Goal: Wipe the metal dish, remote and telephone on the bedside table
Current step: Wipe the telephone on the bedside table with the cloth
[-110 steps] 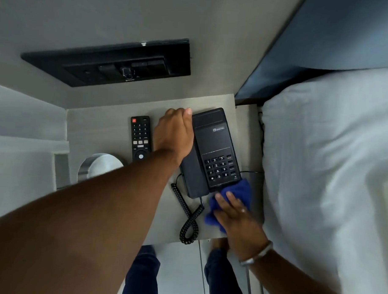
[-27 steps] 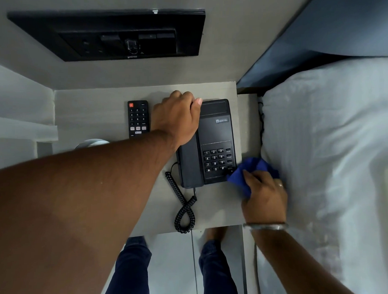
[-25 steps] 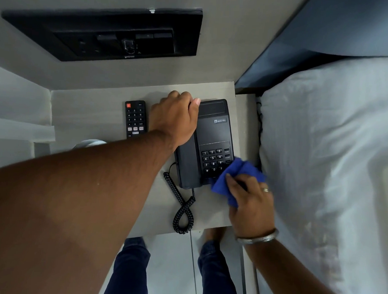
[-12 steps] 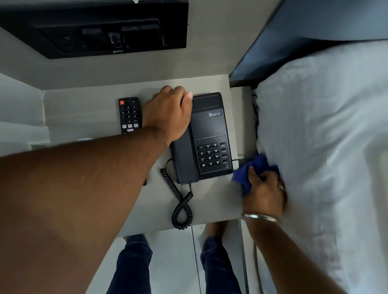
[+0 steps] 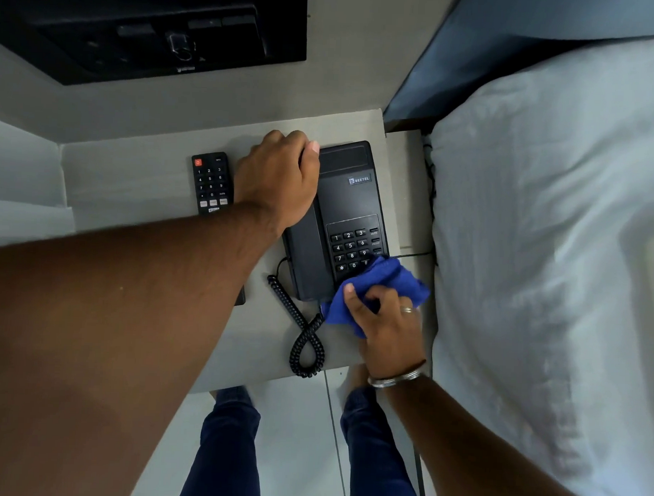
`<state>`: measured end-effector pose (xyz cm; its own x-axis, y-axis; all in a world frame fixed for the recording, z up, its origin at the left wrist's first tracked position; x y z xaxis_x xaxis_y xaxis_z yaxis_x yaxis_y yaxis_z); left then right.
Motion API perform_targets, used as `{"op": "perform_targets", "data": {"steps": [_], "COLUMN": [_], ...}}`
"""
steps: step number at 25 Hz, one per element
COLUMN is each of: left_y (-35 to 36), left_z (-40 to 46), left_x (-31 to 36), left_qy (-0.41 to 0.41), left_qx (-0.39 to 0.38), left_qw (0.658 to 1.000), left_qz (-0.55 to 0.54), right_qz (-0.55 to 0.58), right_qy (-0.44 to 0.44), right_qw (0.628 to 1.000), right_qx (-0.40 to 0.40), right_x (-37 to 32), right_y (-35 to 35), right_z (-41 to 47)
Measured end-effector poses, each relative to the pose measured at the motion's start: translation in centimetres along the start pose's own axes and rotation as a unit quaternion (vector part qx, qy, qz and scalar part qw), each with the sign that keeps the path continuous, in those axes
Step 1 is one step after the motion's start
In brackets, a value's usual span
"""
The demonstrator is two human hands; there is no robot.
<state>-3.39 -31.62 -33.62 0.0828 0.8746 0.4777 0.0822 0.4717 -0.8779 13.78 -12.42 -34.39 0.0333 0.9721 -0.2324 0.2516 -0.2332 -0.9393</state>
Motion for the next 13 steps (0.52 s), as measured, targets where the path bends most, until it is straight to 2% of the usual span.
{"op": "perform_targets", "data": {"steps": [3, 5, 7, 10, 12, 13], "left_y": [-0.1, -0.1, 0.0, 0.1, 0.1, 0.1], "left_z": [0.1, 0.0, 0.0, -0.1, -0.1, -0.1], "left_x": [0.0, -0.2, -0.3, -0.3, -0.3, -0.2], "left_qy": [0.002, 0.000, -0.001, 0.002, 0.003, 0.001], "left_qx": [-0.002, 0.003, 0.006, 0.011, 0.017, 0.021], "left_qw": [1.000, 1.000, 1.000, 1.000, 1.000, 1.000], "left_qz": [0.001, 0.003, 0.003, 0.004, -0.001, -0.005], "right_qz": [-0.008, 0.023, 0.056, 0.048, 0.034, 0.035], "right_qy": [0.148, 0.187, 0.120, -0.009, -0.019, 0.014], "right_qw": [0.989, 0.982, 0.990, 0.998, 0.999, 0.999], "right_qx": [-0.003, 0.011, 0.055, 0.043, 0.023, 0.026], "right_x": [2.8, 3.0, 1.6, -1.2, -0.8, 0.2], "right_y": [-0.5, -0.5, -0.4, -0.1, -0.3, -0.6], "right_z": [-0.9, -1.3, -1.0, 0.2, 1.4, 1.9]}}
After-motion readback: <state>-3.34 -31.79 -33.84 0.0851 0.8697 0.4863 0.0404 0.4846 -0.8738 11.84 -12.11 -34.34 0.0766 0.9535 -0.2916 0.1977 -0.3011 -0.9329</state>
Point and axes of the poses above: each hand's wrist, its own z-axis towards the middle knuckle, its own y-axis out of the palm, x = y × z, the point moved 1 cm from there along z, towards the middle knuckle, and after that the axes turned 11 degrees about y, right-handed, at the moved point
